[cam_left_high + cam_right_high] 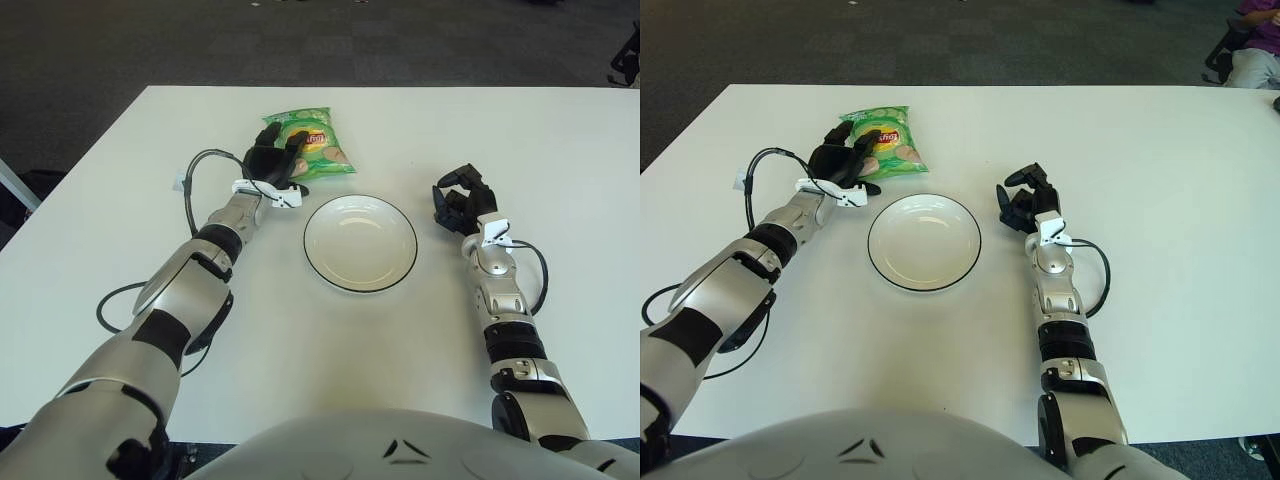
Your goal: Put the snack into the plate.
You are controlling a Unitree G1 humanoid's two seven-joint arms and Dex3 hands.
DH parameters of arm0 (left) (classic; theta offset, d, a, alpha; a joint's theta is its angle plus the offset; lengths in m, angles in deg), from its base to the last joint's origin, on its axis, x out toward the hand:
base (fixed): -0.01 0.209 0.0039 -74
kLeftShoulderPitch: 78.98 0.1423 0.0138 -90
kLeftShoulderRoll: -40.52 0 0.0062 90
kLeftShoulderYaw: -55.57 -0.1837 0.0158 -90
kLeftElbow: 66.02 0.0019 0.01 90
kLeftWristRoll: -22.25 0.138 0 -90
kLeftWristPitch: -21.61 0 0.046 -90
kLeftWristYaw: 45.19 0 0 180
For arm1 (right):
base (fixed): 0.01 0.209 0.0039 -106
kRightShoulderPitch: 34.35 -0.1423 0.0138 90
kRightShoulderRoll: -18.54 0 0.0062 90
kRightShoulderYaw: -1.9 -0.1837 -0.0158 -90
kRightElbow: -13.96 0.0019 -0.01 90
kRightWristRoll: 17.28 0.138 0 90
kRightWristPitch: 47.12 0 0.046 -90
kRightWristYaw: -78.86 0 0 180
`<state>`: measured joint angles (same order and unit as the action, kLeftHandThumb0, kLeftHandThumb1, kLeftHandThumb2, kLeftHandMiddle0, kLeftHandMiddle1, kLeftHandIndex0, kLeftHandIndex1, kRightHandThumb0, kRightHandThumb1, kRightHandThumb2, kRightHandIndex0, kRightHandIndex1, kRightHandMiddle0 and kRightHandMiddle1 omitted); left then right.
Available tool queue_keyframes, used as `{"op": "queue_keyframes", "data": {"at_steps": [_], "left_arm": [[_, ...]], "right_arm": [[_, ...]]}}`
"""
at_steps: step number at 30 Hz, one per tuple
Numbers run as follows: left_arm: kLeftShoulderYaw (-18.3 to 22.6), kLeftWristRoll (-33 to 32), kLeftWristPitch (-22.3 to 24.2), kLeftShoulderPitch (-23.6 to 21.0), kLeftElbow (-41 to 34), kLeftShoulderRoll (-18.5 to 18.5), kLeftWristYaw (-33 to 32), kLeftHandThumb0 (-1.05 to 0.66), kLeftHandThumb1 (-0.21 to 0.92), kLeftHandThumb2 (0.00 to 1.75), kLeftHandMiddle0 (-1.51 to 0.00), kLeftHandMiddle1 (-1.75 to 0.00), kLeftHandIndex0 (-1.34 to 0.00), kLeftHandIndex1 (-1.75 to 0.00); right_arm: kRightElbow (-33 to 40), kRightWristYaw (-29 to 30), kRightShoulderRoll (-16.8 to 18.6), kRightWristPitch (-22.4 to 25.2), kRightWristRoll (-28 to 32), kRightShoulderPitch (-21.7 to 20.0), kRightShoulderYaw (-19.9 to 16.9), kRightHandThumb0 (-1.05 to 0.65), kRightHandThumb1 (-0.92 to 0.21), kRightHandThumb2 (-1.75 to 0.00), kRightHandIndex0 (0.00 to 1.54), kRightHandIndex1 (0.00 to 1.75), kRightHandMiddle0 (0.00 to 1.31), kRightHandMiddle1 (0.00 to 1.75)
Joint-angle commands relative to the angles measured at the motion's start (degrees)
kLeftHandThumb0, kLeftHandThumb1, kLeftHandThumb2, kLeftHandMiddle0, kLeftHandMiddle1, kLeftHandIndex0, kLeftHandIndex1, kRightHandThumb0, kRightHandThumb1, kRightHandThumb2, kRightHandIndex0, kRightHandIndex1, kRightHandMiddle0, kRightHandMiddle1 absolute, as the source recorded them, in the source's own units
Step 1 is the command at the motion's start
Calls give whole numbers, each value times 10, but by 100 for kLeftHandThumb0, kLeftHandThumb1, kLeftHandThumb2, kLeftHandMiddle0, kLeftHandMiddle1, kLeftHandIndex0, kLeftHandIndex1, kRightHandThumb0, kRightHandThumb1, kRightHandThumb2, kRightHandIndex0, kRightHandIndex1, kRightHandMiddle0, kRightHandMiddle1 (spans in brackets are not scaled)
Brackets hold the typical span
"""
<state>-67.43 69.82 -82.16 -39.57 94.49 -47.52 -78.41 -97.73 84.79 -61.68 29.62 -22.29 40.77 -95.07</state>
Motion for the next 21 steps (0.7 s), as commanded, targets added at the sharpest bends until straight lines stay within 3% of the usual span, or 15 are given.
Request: {"op": "queue_keyframes", "data": {"at_steps": [1, 3, 5, 6, 8, 9, 12, 21], "left_arm": [[-9, 1, 4, -8, 16, 4, 14, -26, 77, 1, -65, -60, -75, -27], [-17, 8, 13, -12, 24, 7, 21, -22, 79, 1, -58, -81, -72, -39], [-24, 12, 21, -15, 30, 9, 26, -19, 82, 2, -55, -88, -69, -45], [-26, 13, 22, -16, 32, 10, 26, 1, 86, 7, -55, -105, -67, -50], [-29, 12, 25, -16, 37, 11, 25, 18, 89, 12, -55, -120, -64, -56], [-31, 13, 27, -14, 42, 12, 23, 11, 90, 15, -54, -128, -60, -79], [-35, 12, 30, -8, 53, 15, 11, 4, 91, 19, -49, -141, -55, -106], [-35, 4, 11, 2, 66, 13, -28, 0, 91, 26, -42, -154, -52, -120]], "right_arm": [[10, -2, 0, 5, 7, 4, 1, -38, -72, -79, 82, 175, 33, 175], [11, -2, 0, 5, 7, 4, 1, -38, -72, -79, 82, 175, 33, 175], [13, -2, 0, 6, 7, 5, 1, -38, -72, -79, 81, 175, 33, 175], [14, -2, 0, 7, 7, 6, 1, -38, -72, -79, 81, 175, 33, 175], [15, -2, 1, 7, 7, 6, 2, -38, -72, -78, 81, 175, 33, 175], [16, -3, 1, 7, 7, 6, 2, -38, -72, -78, 81, 175, 33, 175], [18, -3, 1, 8, 7, 7, 3, -38, -72, -78, 81, 175, 33, 175], [28, -5, 1, 14, 6, 12, 4, -38, -72, -79, 81, 175, 33, 175]]}}
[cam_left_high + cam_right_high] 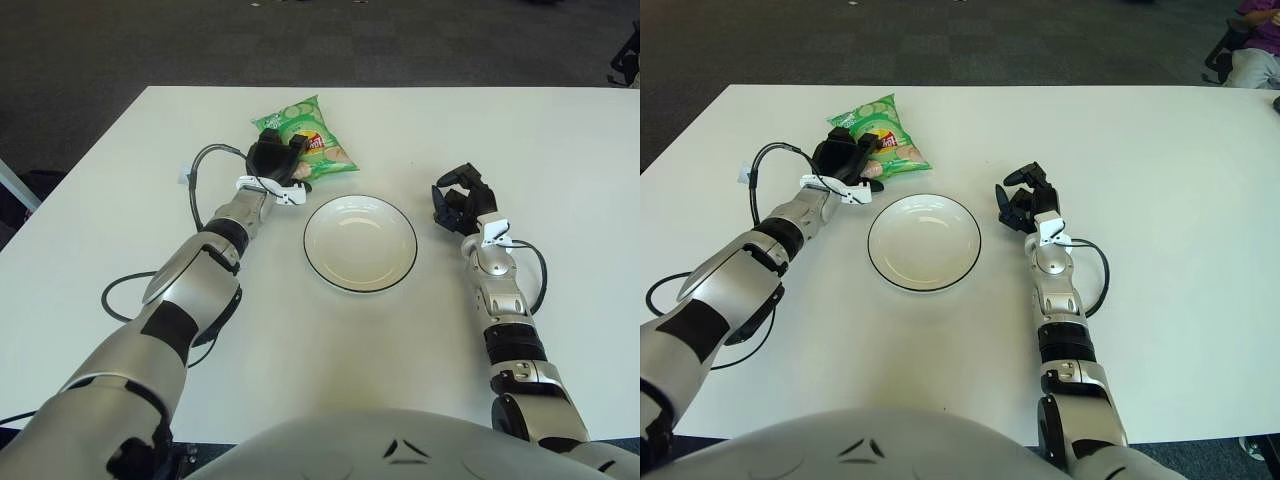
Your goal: Put the snack into the plate.
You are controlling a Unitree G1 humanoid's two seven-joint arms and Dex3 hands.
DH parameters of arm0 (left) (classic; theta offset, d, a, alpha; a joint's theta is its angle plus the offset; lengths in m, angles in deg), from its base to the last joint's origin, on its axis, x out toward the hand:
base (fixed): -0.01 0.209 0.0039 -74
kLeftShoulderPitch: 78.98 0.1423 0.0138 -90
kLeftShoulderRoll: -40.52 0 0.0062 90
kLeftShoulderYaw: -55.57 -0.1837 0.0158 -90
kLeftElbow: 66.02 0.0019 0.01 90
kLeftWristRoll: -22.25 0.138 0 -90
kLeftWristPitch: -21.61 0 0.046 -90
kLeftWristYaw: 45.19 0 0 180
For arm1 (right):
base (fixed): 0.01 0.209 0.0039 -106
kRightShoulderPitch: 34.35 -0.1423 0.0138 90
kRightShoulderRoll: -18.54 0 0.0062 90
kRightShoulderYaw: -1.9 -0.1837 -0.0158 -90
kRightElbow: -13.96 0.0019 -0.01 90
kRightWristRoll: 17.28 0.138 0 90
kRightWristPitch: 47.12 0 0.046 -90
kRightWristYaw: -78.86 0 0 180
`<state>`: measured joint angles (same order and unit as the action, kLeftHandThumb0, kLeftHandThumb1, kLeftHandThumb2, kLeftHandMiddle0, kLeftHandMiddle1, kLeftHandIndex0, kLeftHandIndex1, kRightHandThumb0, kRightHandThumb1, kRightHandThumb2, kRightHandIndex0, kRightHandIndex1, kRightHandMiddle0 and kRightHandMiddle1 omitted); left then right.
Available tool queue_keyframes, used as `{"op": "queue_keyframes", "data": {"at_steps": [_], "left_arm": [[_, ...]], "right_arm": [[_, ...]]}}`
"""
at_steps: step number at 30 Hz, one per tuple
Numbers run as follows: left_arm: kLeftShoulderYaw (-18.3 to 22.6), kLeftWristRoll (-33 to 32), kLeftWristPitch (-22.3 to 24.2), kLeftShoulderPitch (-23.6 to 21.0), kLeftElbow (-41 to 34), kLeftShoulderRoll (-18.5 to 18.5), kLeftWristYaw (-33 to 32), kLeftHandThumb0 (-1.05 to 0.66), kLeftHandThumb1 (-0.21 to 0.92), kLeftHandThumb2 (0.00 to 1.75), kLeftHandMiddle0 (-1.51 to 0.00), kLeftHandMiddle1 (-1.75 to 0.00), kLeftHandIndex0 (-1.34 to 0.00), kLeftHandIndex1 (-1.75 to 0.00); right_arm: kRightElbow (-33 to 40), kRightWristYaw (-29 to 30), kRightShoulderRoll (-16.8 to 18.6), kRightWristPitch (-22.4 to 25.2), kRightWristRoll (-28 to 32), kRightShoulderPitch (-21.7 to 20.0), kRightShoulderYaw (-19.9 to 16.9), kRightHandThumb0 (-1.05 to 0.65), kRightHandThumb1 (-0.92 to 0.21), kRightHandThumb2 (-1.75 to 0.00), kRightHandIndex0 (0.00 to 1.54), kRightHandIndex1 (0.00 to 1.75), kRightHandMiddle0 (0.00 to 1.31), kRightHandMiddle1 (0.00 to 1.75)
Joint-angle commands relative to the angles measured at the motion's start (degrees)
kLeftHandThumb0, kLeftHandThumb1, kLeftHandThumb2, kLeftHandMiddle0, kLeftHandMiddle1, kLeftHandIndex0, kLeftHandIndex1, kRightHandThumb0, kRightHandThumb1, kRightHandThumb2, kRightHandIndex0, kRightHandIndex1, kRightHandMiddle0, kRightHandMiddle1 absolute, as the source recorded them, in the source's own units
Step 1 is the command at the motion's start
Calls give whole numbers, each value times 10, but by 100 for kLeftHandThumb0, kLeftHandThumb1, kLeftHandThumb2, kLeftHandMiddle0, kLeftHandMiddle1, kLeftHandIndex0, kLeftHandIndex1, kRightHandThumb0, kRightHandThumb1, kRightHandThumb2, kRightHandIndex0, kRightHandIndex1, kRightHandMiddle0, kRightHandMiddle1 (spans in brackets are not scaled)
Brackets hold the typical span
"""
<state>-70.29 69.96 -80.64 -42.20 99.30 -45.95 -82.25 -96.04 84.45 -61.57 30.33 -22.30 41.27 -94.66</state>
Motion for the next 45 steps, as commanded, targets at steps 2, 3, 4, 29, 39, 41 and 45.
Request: {"op": "queue_keyframes", "data": {"at_steps": [2, 3, 4, 29, 39, 41, 45], "left_arm": [[-6, 1, -5, 28, 19, -2, 10, 0, 87, 34, -40, -157, -51, -124], [-6, 1, -5, 28, 19, -2, 10, 0, 85, 39, -39, -158, -50, -126], [-6, 0, -5, 28, 20, -2, 11, 0, 84, 41, -39, -158, -50, -127], [40, -44, -44, 48, -8, -22, -108, 0, 46, 112, -48, -167, -36, -174], [64, -48, -158, 53, -54, -45, -238, 14, 47, 111, -48, -171, -42, -175], [63, -40, -166, 46, -60, -48, -267, 27, 51, 106, -45, -173, -49, -175], [53, -18, -177, 36, -71, -56, -326, 37, 55, 102, -43, -174, -54, -175]], "right_arm": [[12, -2, -1, 8, 6, 8, 1, -38, -72, -79, 82, 175, 33, 175], [13, -2, -1, 9, 6, 8, 1, -38, -72, -79, 82, 175, 33, 175], [14, -2, -1, 10, 6, 8, 1, -38, -72, -79, 82, 175, 33, 175], [22, -1, -9, 29, -10, 9, 12, -38, -71, -79, 81, 175, 33, 175], [15, -1, -15, 32, -14, 5, 16, -38, -71, -80, 81, 175, 34, 174], [12, -1, -16, 32, -15, 3, 17, -38, -71, -79, 81, 175, 34, 174], [8, 0, -17, 32, -15, 1, 18, -38, -71, -79, 81, 175, 34, 174]]}}
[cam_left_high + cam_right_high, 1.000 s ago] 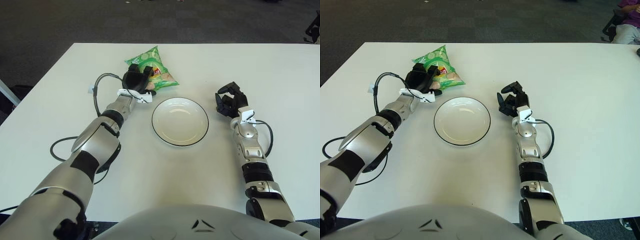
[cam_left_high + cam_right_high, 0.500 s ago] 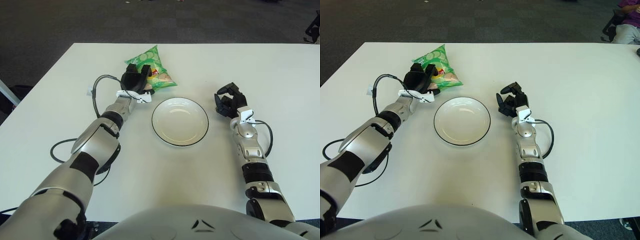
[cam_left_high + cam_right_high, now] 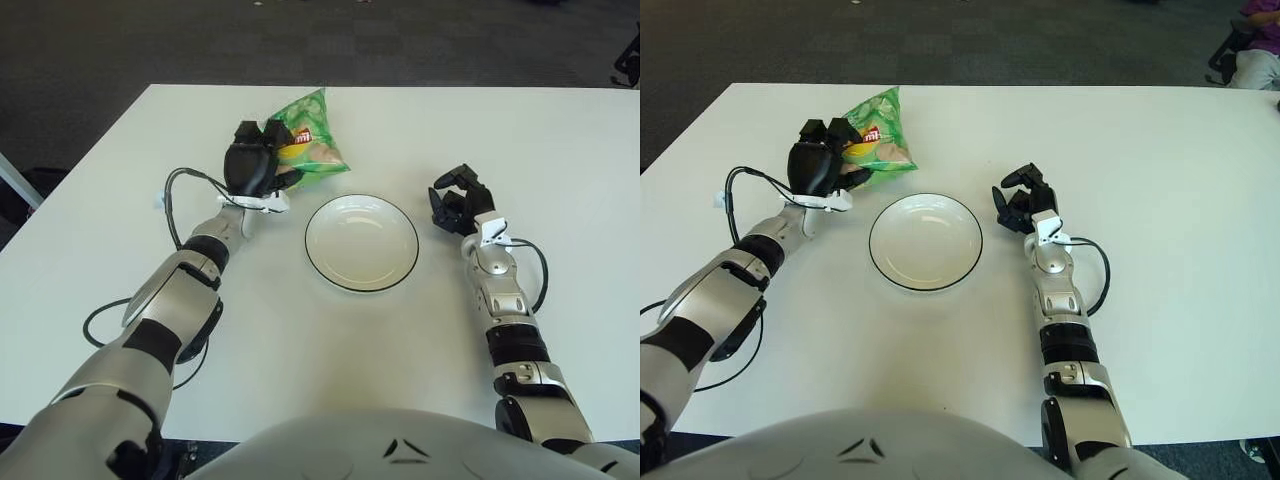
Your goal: Put the snack into the plate.
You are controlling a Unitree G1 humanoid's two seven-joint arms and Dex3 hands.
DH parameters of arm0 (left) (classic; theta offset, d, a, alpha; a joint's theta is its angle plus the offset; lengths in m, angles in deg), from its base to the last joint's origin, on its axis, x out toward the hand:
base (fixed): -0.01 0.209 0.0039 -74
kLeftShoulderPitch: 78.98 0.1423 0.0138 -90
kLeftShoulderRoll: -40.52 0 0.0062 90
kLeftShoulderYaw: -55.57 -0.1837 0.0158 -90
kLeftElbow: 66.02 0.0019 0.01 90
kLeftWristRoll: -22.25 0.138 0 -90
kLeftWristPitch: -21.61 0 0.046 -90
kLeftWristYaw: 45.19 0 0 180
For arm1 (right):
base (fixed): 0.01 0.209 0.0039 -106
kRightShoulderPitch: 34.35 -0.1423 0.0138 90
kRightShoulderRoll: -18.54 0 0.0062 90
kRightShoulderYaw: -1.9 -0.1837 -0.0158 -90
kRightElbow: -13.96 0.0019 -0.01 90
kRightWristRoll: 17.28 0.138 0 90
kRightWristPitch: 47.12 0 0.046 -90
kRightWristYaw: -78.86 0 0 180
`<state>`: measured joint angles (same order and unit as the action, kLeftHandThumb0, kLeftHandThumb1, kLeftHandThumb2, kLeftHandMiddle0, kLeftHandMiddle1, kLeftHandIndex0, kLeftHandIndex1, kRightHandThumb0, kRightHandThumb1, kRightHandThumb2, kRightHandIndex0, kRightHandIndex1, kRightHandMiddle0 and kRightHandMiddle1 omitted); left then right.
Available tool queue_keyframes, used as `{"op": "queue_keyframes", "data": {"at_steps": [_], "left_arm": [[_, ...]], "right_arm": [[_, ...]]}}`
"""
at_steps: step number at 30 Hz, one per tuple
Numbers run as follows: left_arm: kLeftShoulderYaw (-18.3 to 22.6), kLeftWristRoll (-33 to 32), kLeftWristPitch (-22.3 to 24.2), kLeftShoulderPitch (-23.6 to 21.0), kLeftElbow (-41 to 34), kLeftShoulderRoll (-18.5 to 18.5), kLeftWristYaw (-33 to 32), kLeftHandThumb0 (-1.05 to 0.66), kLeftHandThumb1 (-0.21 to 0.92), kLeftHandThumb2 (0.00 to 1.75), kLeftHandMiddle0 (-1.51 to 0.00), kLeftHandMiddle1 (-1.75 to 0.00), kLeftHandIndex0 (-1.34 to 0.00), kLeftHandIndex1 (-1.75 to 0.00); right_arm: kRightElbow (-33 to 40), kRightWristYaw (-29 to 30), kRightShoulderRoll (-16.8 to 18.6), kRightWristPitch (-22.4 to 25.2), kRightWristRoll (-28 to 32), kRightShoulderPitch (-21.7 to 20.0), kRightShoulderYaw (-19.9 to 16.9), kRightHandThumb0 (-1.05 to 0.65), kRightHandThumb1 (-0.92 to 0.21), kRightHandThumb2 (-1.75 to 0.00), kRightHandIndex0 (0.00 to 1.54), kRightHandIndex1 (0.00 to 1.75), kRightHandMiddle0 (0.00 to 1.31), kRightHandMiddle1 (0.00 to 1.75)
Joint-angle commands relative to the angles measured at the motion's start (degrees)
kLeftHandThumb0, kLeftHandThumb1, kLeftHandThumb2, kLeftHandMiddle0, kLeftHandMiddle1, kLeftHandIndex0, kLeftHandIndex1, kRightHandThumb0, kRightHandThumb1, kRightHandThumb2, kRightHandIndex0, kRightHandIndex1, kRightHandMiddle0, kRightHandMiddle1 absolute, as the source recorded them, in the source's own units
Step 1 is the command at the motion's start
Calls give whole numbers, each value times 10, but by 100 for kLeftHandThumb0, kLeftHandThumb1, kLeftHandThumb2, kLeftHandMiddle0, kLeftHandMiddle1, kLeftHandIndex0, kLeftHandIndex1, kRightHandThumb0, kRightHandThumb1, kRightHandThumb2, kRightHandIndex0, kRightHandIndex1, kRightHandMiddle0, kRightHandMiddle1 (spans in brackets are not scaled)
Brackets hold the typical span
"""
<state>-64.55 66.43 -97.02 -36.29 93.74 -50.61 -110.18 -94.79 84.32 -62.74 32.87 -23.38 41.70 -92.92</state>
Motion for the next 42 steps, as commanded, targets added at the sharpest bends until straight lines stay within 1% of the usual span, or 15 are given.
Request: {"op": "queue_keyframes", "data": {"at_steps": [1, 6, 15, 19, 20, 21, 22, 25, 28, 31, 35, 39, 42], "left_arm": [[-7, 23, -18, -24, -20, -12, -64, 38, 55, 101, -43, -174, -54, -175], [-11, 45, -28, -27, -44, -20, -115, 40, 55, 101, -43, -175, -56, -175], [-7, 67, -34, -8, -118, -32, -156, 40, 55, 101, -43, -175, -56, -175], [-8, 90, -34, 3, -170, -38, -206, 40, 55, 100, -43, -175, -56, -175], [-8, 94, -33, 6, -178, -39, -213, 29, 59, 86, -58, -175, -59, -175], [-7, 99, -33, 11, -196, -42, -221, 22, 64, 73, -68, -175, -61, -175], [-6, 103, -33, 14, -208, -43, -226, 17, 68, 63, -76, -175, -63, -175], [-7, 113, -52, 21, -241, -53, -231, 10, 73, 50, -86, -175, -65, -175], [-16, 126, -93, 21, -268, -65, -232, 7, 76, 43, -90, -175, -67, -175], [-24, 137, -138, 21, -292, -76, -224, 6, 78, 39, -93, -175, -68, -175], [-31, 140, -196, 23, -307, -81, -204, 5, 79, 38, -94, -175, -69, -175], [-40, 155, -228, 25, -310, -75, -203, 4, 80, 37, -95, -175, -70, -175], [-46, 171, -235, 33, -312, -68, -214, 4, 81, 36, -96, -175, -71, -175]], "right_arm": [[-6, 1, -6, 6, -4, -4, 1, -38, -71, -79, 81, 175, 34, 174], [-10, 1, -7, 5, -3, -7, 2, -38, -71, -79, 82, 175, 34, 173], [-13, 0, -8, 4, -4, -8, 4, -38, -72, -78, 82, 175, 35, 173], [-13, 0, -8, 5, -4, -8, 5, -38, -72, -77, 82, 175, 35, 173], [-13, 0, -8, 5, -5, -8, 5, -38, -72, -77, 82, 175, 35, 173], [-13, 0, -8, 5, -5, -9, 5, -38, -72, -77, 82, 175, 35, 172], [-14, 0, -8, 5, -5, -9, 6, -38, -72, -77, 82, 175, 35, 172], [-13, 0, -8, 6, -6, -9, 6, -38, -72, -77, 81, 175, 35, 172], [-13, 0, -8, 6, -7, -9, 7, -38, -72, -76, 81, 175, 35, 172], [-14, 0, -9, 6, -8, -9, 9, -38, -72, -76, 81, 175, 35, 172], [-16, 2, -10, 5, -10, -11, 11, -38, -72, -75, 80, 175, 35, 172], [-18, 3, -11, 5, -11, -12, 13, -38, -73, -75, 80, 175, 35, 171], [-20, 4, -12, 5, -12, -13, 15, -38, -73, -74, 80, 175, 35, 171]]}}
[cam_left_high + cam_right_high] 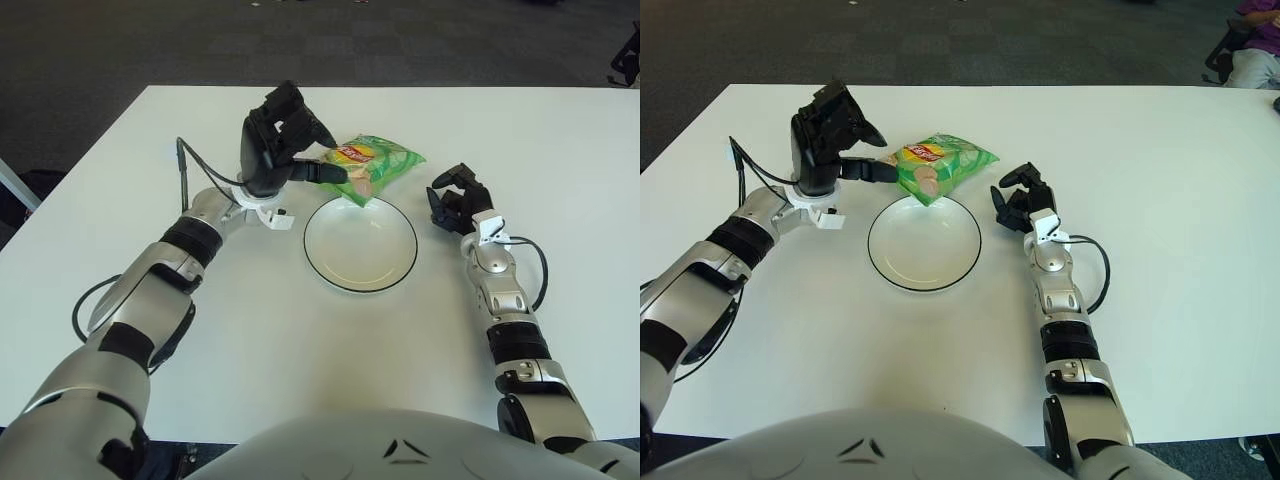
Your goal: Put the snack into the plate.
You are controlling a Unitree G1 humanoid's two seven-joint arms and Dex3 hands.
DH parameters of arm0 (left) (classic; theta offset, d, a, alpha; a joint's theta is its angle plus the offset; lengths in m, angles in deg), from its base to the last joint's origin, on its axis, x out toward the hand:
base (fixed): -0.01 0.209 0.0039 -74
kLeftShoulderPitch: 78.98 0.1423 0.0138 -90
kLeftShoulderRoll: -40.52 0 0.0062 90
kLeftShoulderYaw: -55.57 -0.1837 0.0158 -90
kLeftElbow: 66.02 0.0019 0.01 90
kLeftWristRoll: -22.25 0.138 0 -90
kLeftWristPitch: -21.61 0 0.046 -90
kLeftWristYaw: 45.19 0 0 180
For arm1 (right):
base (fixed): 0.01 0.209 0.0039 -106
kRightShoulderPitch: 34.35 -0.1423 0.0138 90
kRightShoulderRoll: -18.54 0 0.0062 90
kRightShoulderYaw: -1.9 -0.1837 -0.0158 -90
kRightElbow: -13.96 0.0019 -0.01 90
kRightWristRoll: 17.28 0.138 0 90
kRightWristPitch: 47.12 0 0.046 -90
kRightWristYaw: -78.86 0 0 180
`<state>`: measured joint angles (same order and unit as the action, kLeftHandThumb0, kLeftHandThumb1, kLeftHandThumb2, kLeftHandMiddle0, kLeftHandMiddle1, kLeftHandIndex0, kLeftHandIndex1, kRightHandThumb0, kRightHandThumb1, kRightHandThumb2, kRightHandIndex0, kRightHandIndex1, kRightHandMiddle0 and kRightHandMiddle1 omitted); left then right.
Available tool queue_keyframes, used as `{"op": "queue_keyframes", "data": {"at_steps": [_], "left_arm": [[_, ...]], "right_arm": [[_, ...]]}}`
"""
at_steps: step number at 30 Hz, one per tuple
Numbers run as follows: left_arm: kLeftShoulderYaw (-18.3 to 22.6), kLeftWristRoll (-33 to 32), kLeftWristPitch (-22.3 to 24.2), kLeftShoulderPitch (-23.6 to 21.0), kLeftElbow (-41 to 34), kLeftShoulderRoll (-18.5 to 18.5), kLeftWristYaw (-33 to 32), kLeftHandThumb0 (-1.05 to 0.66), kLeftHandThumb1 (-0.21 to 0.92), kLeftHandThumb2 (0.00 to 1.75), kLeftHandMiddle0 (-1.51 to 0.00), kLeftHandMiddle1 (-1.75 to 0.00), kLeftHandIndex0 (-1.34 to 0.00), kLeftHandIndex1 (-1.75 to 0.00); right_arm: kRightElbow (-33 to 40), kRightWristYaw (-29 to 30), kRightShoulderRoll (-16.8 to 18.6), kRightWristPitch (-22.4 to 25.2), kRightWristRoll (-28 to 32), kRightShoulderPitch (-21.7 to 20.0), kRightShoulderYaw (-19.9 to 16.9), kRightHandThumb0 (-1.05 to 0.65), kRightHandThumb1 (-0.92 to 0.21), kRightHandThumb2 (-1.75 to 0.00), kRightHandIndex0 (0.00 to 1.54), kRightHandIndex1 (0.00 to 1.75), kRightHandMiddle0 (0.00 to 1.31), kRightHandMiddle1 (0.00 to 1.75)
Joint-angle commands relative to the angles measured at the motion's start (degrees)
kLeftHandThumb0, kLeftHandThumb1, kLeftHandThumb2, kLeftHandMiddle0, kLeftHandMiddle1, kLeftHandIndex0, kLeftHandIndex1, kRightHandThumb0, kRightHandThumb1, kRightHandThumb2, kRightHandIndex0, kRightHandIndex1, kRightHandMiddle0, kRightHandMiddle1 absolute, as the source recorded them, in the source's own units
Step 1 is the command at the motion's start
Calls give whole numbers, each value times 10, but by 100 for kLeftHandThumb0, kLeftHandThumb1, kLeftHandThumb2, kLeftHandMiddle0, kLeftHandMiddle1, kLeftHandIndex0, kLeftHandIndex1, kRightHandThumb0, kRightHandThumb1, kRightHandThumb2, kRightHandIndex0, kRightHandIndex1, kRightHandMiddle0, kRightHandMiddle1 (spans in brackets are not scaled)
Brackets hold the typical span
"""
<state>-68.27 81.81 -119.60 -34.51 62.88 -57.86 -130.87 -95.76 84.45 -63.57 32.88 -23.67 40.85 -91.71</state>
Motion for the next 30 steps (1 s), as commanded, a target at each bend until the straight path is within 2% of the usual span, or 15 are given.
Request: {"op": "queue_keyframes", "data": {"at_steps": [1, 11, 20, 23, 24, 26, 27, 29, 30], "left_arm": [[-11, 22, -11, 19, -5, 7, -10, 4, 81, 36, -96, -175, -71, -175], [-17, 54, -14, 27, -18, 15, -31, 2, 83, 35, -98, -175, -73, -175], [-9, 62, -8, 12, -4, 5, -25, -1, 88, 28, -82, -175, -70, -175], [2, 51, 26, 2, 39, -34, 60, -4, 91, 25, -73, -175, -63, -175], [7, 46, 48, -3, 40, -70, 152, 11, 87, 33, -65, -166, -56, -175], [14, 40, 70, -7, 34, -109, 261, 5, 89, 26, -64, -147, -49, -154], [23, 27, 90, 5, 1, -125, 334, 3, 90, 23, -64, -140, -47, -146], [39, 8, 127, 29, -54, -139, 430, 1, 91, 22, -62, -135, -42, -141], [45, 2, 144, 39, -74, -143, 465, -11, 88, 17, -55, -115, -40, -115]], "right_arm": [[-10, 3, -4, 5, -9, -4, 3, -38, -73, -74, 80, 175, 35, 171], [-11, 4, -5, 6, -8, -5, 5, -38, -73, -73, 79, 175, 35, 171], [-11, 3, -7, 7, -8, -5, 7, -38, -74, -72, 78, 175, 35, 170], [-11, 2, -7, 7, -8, -5, 7, -38, -74, -72, 78, 175, 36, 170], [-12, 2, -7, 6, -7, -5, 7, -38, -75, -71, 78, 175, 36, 169], [-13, 1, -8, 6, -6, -5, 7, -37, -75, -70, 78, 175, 36, 169], [-12, 1, -8, 6, -6, -4, 8, -37, -75, -69, 77, 175, 36, 168], [-11, 1, -8, 5, -6, -3, 8, -37, -75, -69, 77, 175, 36, 168], [-11, 1, -8, 5, -5, -3, 8, -37, -76, -68, 77, 175, 36, 168]]}}
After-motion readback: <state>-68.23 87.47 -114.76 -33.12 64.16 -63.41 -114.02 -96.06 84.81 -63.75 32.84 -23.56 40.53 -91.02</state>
